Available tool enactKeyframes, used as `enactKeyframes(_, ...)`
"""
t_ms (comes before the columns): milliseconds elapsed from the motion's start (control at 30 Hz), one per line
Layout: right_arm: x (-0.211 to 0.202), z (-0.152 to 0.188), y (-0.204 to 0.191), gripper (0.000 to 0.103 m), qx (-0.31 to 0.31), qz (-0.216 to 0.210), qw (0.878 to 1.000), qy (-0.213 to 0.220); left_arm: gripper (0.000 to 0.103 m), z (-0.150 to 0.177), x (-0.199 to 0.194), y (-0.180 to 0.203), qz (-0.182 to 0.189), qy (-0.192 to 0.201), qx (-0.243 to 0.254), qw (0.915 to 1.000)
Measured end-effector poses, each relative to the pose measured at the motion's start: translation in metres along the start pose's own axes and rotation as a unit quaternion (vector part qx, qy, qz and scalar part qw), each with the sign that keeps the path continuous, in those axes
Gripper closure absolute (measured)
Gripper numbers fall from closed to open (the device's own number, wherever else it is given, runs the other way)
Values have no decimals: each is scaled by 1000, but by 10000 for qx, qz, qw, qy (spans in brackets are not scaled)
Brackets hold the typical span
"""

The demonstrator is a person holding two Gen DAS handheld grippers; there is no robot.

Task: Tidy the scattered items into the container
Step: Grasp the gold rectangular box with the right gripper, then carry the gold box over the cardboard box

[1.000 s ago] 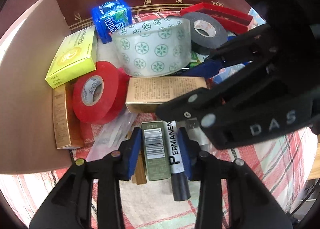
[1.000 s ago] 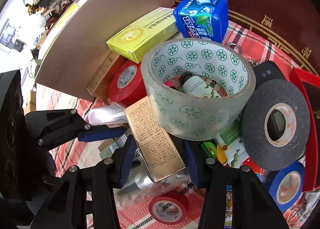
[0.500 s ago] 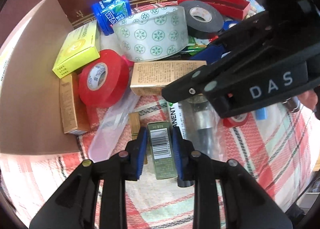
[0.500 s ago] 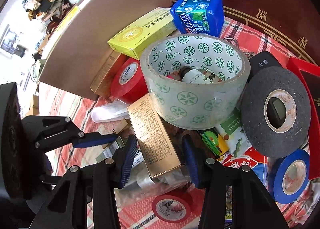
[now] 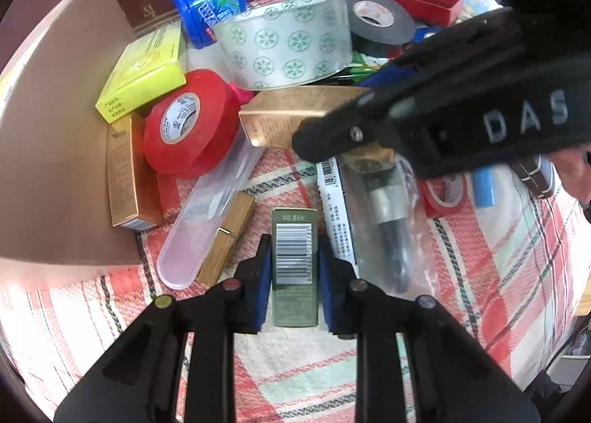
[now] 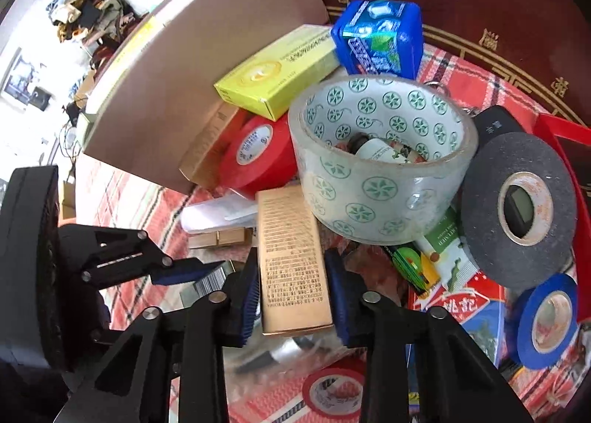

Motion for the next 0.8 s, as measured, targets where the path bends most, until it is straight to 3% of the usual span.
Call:
enactKeyframes(300, -19, 11, 3, 71, 320, -134, 9993, 141, 81, 8, -35, -3, -37, 253, -21, 9997)
enactKeyframes(433, -21, 2, -25, 71, 343, -149, 9989, 282, 81, 9, -54, -4, -99, 400, -71, 9991)
enactKeyframes(633, -51, 2, -36, 71, 321, -115, 9980, 535, 80, 20, -93, -9, -115, 692, -171, 9974)
enactKeyframes(800, -78, -4, -59, 71, 198, -100, 9967, 787, 80, 9, -113, -16, -225, 900, -249, 9954)
Point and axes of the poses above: each gripper's, at about its wrist camera, not at the fingertips, and x roughly the way its jaws point, y to its right, z to its underside, the point moved 7 cm from there along x, roughly the way its jaws point, and after that the axes turned 6 degrees about -y, right-handed, at the moved point
